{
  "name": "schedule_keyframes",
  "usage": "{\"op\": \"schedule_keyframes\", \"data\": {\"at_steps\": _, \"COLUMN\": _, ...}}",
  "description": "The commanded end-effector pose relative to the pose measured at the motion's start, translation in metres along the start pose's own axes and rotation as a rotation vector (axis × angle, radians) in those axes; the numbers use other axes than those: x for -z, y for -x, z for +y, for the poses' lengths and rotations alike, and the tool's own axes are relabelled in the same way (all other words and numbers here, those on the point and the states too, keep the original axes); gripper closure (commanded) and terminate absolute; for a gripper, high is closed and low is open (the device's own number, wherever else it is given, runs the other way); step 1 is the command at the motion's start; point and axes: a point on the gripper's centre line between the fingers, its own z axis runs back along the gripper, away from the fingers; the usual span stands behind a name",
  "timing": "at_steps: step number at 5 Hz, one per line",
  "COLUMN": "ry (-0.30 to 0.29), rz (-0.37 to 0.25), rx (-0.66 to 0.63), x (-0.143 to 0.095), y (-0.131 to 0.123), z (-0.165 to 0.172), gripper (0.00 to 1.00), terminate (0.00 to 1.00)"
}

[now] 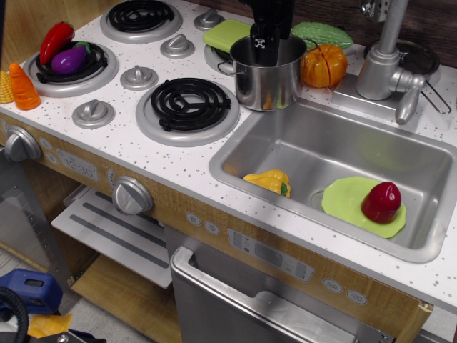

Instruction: Put pot on stove which is near stove

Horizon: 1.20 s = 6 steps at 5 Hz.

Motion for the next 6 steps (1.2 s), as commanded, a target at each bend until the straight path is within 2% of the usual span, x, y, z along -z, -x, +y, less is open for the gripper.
{"op": "schedule_keyframes", "data": {"at_steps": 1, "ry": 0.0, "rz": 0.0, "rx": 0.0, "x": 0.0, "y": 0.0, "z": 0.0, "gripper": 0.0, "terminate": 0.0}}
{"op": "schedule_keyframes", "data": {"at_steps": 2, "ry": 0.002, "rz": 0.038, "rx": -0.014, "x": 0.007, "y": -0.003, "z": 0.003, "gripper": 0.0, "terminate": 0.0}}
{"op": "schedule_keyframes", "data": {"at_steps": 4, "ry": 0.032, "rz": 0.047, "rx": -0.064, "x": 0.02, "y": -0.004, "z": 0.011, "gripper": 0.0, "terminate": 0.0}}
{"op": "schedule_keyframes", "data": {"at_steps": 5, "ry": 0.041, "rz": 0.067, "rx": -0.071, "x": 0.023, "y": -0.005, "z": 0.012, "gripper": 1.0, "terminate": 0.0}}
{"op": "schedule_keyframes", "data": {"at_steps": 6, "ry": 0.045, "rz": 0.066, "rx": -0.067, "x": 0.024, "y": -0.006, "z": 0.011, "gripper": 1.0, "terminate": 0.0}}
